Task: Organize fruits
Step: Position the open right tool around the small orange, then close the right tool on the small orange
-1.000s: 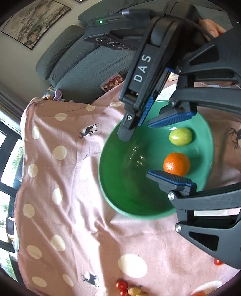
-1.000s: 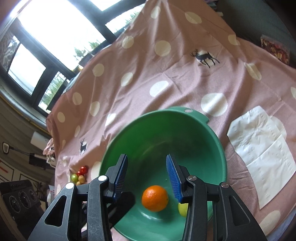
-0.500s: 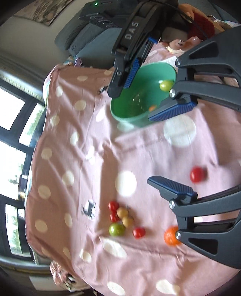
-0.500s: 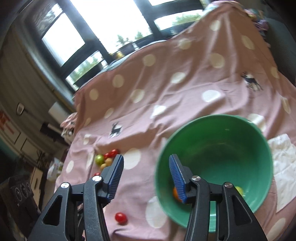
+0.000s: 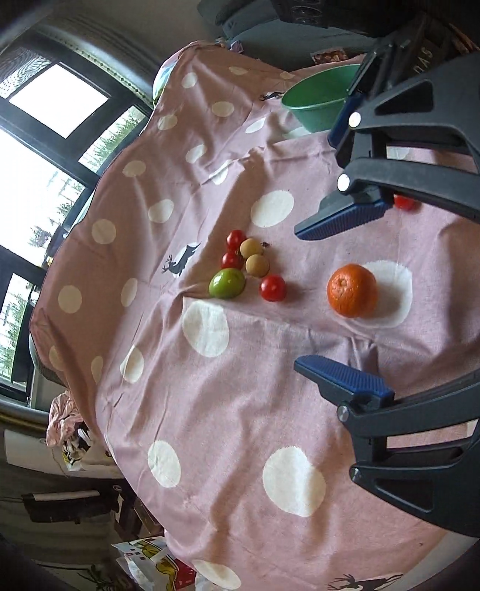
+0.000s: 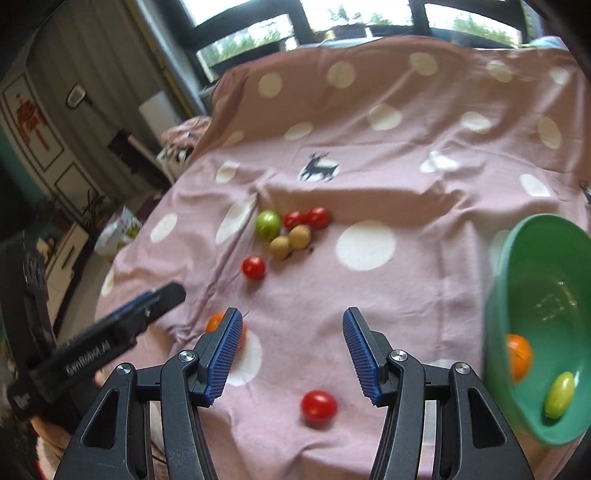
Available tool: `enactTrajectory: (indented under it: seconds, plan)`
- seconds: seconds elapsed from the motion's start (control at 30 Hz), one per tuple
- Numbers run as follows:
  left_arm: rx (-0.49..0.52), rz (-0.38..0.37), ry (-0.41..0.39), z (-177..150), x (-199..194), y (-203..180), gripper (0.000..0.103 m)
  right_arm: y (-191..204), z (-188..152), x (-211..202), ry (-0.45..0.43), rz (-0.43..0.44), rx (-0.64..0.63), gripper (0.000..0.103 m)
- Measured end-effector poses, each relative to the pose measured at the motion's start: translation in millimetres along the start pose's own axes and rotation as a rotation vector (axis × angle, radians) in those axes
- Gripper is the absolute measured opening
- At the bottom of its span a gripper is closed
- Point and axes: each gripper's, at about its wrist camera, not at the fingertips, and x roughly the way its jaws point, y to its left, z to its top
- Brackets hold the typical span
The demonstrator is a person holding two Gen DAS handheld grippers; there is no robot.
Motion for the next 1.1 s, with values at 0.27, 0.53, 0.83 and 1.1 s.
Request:
enactTrajectory:
  seconds: [0.27,0.53,0.83,1.1]
  plan:
    - [-0.088,-0.013,-0.020,6.3,-0.7,21.8,0.064,25.9,-17.4,47.4,0.135,0.085,-0.019,0.057]
    - [-0.151,-0.043,-0.013,7.6,0.0,29.2,0.064,26.2,-20.7,63.3,0.134,0.158,0.051,0.049]
    - [-0.153,-0.045,-0.002,6.0,4.1,27.1,0.064,35.0,-16.8,92.9,0.146,0.219,0.092,0.045]
    - [-0.143,-0.042,0.000,5.6,5.9,26.8,0.064,13.1,-15.3,82.0,0.162,0.235,0.191,0.043]
